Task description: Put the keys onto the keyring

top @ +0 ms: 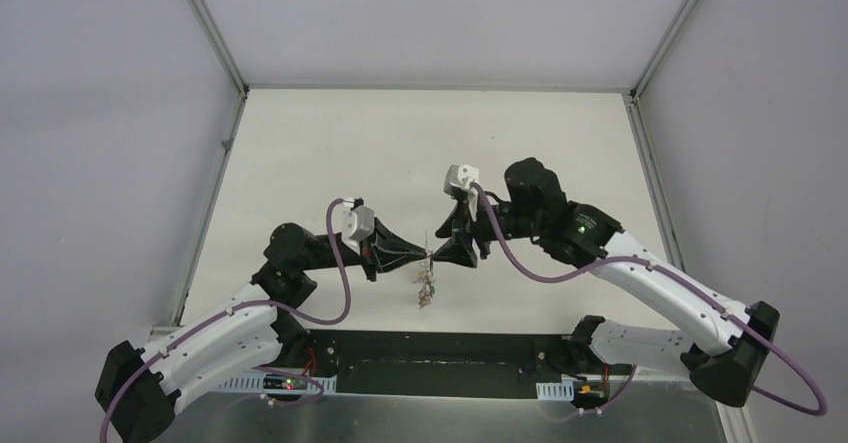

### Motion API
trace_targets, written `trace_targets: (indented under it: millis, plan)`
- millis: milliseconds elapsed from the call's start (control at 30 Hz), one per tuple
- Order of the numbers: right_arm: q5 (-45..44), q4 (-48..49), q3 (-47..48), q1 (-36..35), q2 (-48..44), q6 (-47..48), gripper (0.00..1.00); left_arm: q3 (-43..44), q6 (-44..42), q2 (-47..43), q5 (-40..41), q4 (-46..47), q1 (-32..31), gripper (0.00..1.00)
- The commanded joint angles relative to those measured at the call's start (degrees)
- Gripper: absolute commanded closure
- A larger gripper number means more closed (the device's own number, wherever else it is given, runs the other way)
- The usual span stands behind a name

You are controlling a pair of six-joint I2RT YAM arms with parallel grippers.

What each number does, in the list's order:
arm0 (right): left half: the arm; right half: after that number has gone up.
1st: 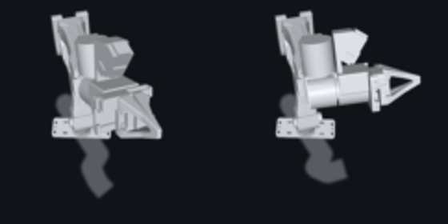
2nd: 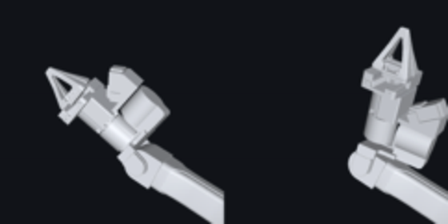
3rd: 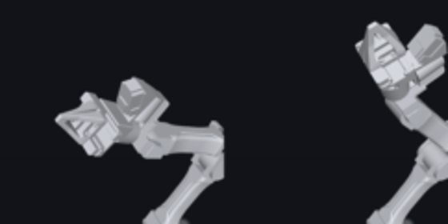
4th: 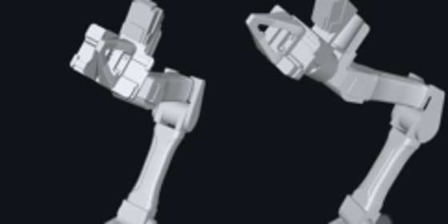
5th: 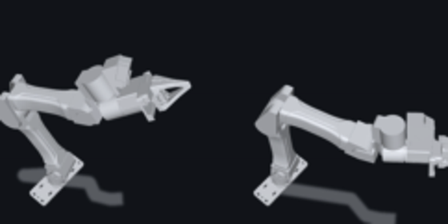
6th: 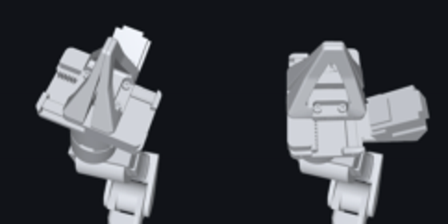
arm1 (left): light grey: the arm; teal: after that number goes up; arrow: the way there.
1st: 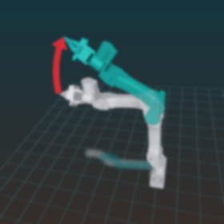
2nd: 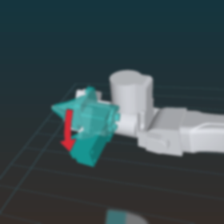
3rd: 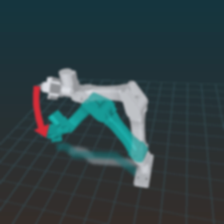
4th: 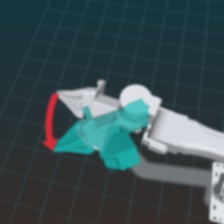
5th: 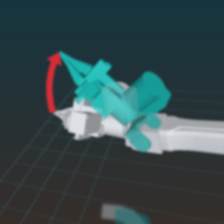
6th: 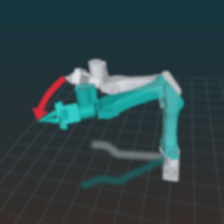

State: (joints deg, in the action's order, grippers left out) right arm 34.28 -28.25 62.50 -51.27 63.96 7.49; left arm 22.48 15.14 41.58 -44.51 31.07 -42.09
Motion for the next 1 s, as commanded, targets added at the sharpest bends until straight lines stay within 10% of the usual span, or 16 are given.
trace_targets:
  millis: [0,967]
  plan:
    - [1.68,13.35,-4.20,-0.17,-6.22,-0.38,0.50,-1.83,-1.30,-2.30,1.74,10.22,-0.54,1.00]
    - [10.98,24.27,-8.97,-0.16,-4.88,-1.12,0.75,-3.33,0.68,-2.90,2.72,20.00,-0.54,1.00]
